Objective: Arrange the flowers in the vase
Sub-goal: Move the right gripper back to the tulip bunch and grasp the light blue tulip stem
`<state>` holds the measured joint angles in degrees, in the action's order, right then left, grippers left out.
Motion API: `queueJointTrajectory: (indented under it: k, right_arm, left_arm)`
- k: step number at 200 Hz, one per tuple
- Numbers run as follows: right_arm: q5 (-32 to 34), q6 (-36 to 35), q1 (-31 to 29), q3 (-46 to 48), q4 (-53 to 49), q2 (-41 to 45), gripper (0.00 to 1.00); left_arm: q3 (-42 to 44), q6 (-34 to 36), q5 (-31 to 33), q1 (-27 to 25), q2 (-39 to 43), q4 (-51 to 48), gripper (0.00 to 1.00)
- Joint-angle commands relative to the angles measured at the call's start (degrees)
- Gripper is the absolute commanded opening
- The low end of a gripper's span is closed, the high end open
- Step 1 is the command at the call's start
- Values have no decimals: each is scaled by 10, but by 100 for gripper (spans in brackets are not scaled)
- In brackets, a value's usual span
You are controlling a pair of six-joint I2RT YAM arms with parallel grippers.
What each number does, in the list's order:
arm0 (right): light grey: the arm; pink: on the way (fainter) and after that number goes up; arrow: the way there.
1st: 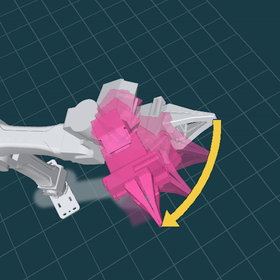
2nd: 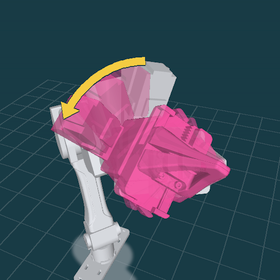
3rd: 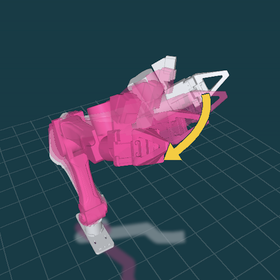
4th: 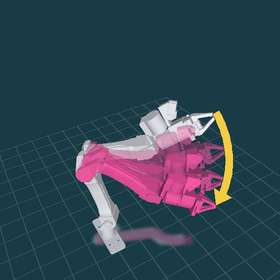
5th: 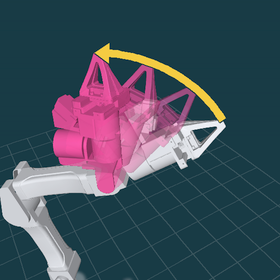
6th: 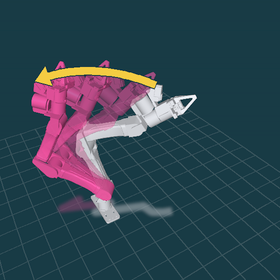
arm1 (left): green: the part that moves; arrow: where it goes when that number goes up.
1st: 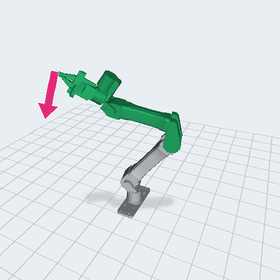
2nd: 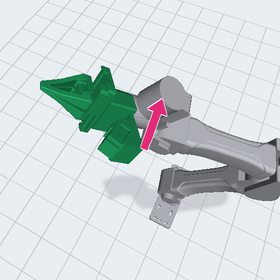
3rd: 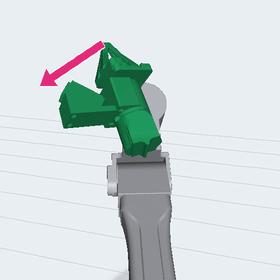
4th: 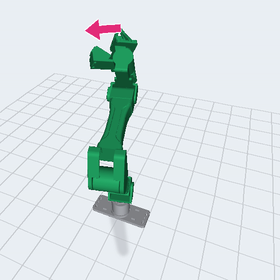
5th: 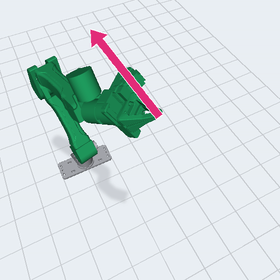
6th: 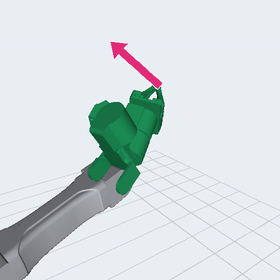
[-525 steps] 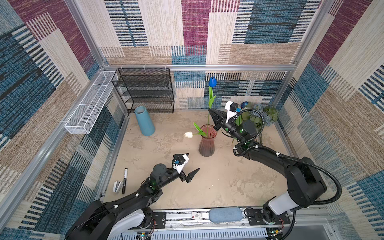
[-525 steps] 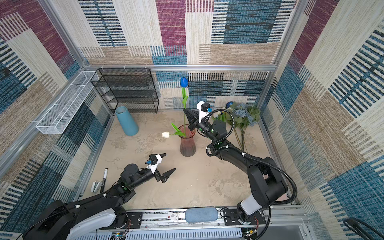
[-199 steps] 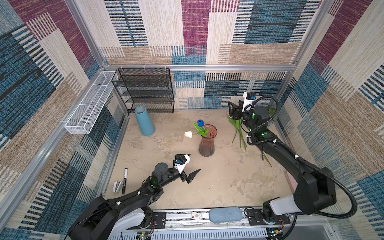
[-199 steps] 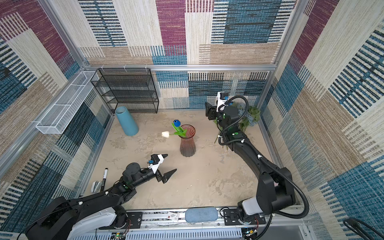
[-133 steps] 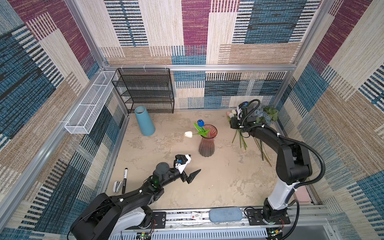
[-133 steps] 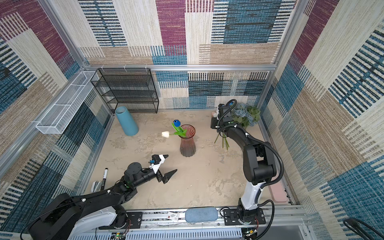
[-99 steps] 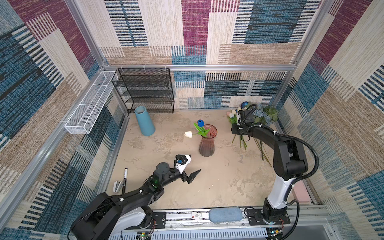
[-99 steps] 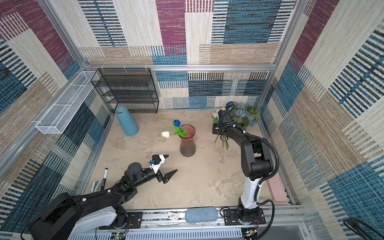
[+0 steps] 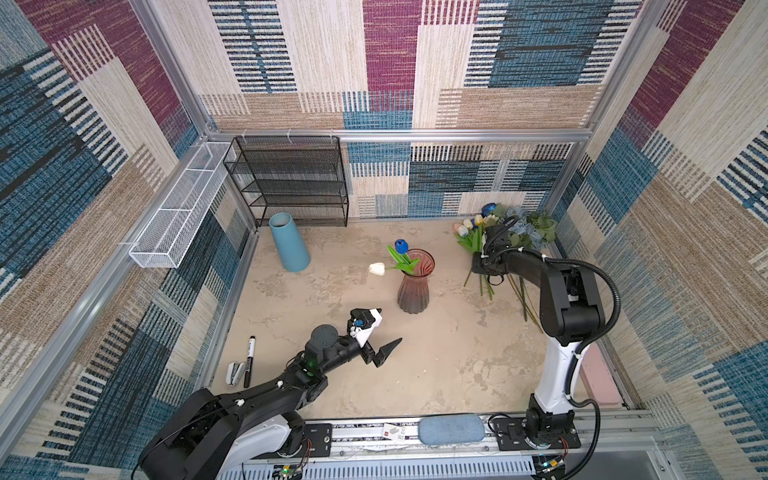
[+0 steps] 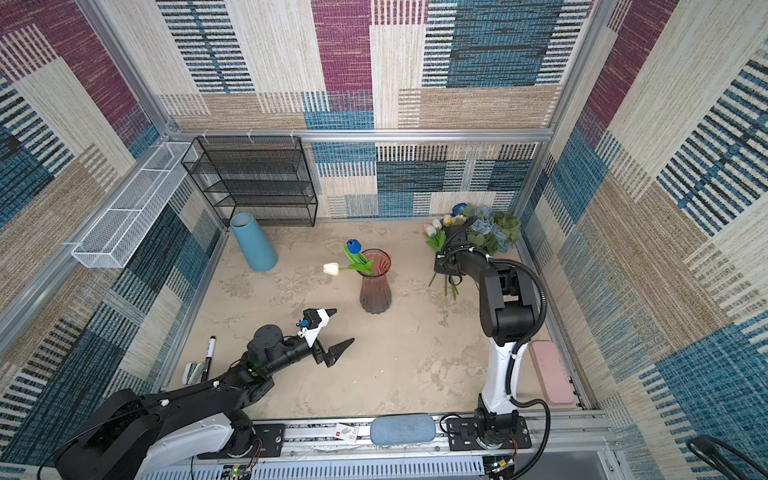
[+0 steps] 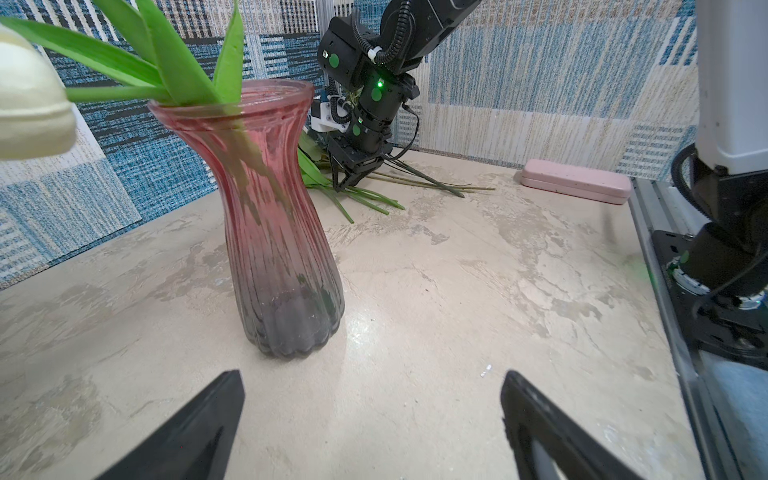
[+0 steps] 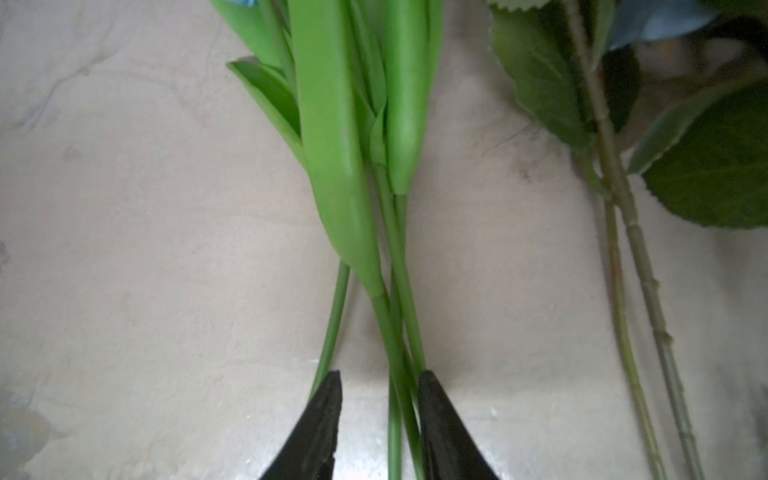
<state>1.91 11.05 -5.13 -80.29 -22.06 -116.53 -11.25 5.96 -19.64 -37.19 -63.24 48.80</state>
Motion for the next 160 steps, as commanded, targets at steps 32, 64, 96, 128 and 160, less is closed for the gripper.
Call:
queueJointTrajectory:
  k: [32, 64, 96, 128, 160]
  right_arm:
    - [-2, 1, 0, -22, 2, -33, 25]
    - [-2, 4, 0, -17, 6, -25, 19]
    - [-5, 0, 1, -14, 4, 1, 12]
    - [-37, -2, 0, -5, 6, 38, 8]
    - [-56, -4, -1, -7, -4, 65, 9]
  left_arm:
    - [-5, 9, 4, 0, -6, 7, 99]
    - [-4, 9, 6, 0, 0, 3, 99]
    - [-4, 9, 6, 0, 1, 2, 99]
    - [-4, 7, 5, 0, 0, 3, 99]
    - [-4, 6, 6, 0, -1, 4, 99]
